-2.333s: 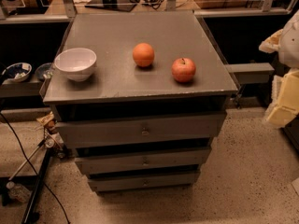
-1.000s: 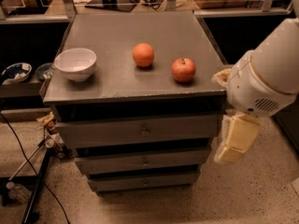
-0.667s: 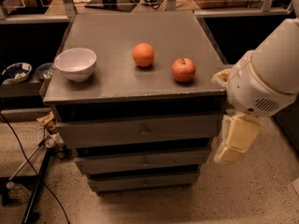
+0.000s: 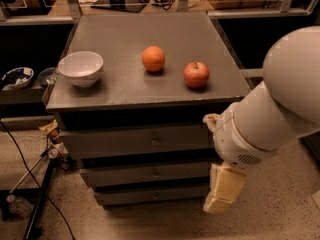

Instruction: Open bottom drawer

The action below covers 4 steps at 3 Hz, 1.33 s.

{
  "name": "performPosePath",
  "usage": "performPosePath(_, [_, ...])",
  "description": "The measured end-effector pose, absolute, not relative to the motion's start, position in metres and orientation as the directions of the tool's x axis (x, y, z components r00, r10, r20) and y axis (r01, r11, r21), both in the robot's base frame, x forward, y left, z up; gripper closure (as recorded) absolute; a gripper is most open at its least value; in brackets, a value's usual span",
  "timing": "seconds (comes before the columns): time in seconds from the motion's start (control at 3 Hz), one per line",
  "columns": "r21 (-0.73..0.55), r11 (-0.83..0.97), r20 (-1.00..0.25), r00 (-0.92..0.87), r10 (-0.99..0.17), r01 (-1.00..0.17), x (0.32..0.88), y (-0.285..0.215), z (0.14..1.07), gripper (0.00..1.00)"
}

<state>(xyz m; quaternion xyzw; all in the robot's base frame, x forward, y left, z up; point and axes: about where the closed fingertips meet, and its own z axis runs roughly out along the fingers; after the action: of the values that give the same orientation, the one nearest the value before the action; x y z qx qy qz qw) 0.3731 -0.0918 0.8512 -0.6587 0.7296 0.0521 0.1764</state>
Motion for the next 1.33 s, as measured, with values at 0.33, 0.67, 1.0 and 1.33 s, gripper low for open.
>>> performPosePath(0.33, [-0.148,0.103,-0.334,-0.049,-0.941,-0.984,0.368,-0.085,0.843,0.00])
performPosePath(0.67, [-0.128,0.075,-0.335,-0.028,-0.942,-0.989,0.359,-0.076,0.822,0.00])
performPosePath(1.0, [-0.090,0.044,-0.326,-0.012,-0.945,-0.995,0.356,-0.060,0.788,0.00])
performPosePath(1.33, [-0.038,0.025,-0.327,-0.011,-0.945,-0.999,0.347,-0.049,0.757,0.00])
